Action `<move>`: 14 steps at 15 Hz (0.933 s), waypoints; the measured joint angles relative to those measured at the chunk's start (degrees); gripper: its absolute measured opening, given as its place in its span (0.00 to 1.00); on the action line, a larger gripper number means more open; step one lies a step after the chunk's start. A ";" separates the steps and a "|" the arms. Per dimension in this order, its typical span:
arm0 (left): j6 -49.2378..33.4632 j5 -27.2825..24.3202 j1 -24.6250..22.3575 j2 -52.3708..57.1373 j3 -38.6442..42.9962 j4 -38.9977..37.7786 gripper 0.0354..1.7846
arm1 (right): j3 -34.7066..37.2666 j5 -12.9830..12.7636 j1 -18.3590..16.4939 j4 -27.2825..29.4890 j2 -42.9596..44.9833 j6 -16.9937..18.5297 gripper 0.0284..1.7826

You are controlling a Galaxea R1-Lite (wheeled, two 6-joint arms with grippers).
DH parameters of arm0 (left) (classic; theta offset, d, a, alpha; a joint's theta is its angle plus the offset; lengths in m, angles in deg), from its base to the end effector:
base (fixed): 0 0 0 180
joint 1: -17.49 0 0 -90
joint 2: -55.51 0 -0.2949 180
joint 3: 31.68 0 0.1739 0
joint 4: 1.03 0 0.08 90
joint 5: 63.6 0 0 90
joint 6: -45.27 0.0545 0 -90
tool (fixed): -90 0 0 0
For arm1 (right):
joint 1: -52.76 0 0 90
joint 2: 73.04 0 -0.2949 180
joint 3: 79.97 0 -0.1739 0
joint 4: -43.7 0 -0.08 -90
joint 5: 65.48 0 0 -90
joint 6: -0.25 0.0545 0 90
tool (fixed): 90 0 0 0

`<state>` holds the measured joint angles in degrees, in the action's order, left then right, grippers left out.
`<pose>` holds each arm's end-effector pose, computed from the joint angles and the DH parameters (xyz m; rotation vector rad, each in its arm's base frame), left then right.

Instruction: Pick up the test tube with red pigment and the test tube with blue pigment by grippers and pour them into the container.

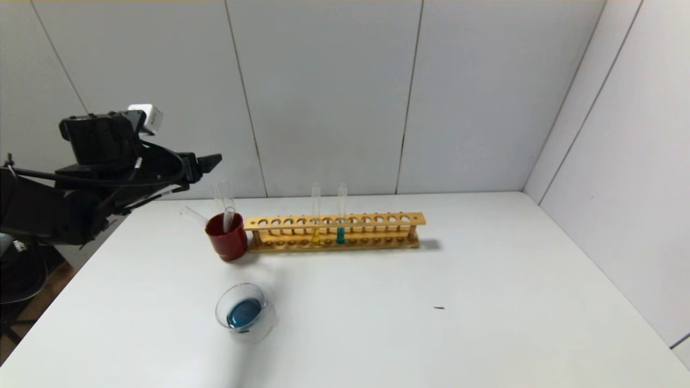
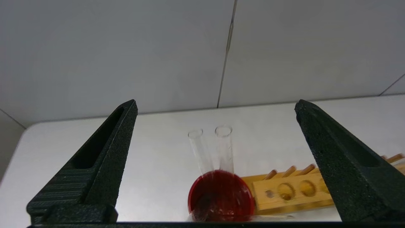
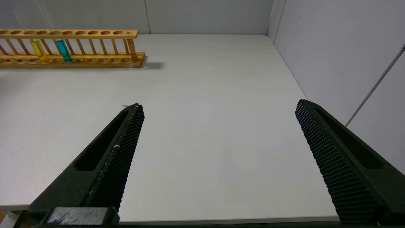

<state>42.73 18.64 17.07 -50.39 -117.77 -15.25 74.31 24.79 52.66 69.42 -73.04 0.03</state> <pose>0.3778 -0.0046 0.2116 -0.0512 0.1002 -0.1258 -0.0037 0.0003 0.0755 -0.0038 0.0000 0.0030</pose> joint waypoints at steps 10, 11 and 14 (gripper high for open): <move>4.71 0.68 -0.29 52.49 0.50 44.48 0.98 | 0.00 -0.02 0.00 0.00 0.00 0.00 0.98; 4.84 0.61 -0.29 58.08 2.24 48.40 0.98 | 0.00 0.00 0.00 0.00 0.00 -0.02 0.98; 5.18 0.52 -0.27 74.90 10.68 54.52 0.98 | 0.00 0.00 0.00 0.00 0.00 -0.02 0.98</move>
<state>47.92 19.16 16.80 24.51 -107.09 39.26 74.31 24.79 52.66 69.42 -73.04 0.00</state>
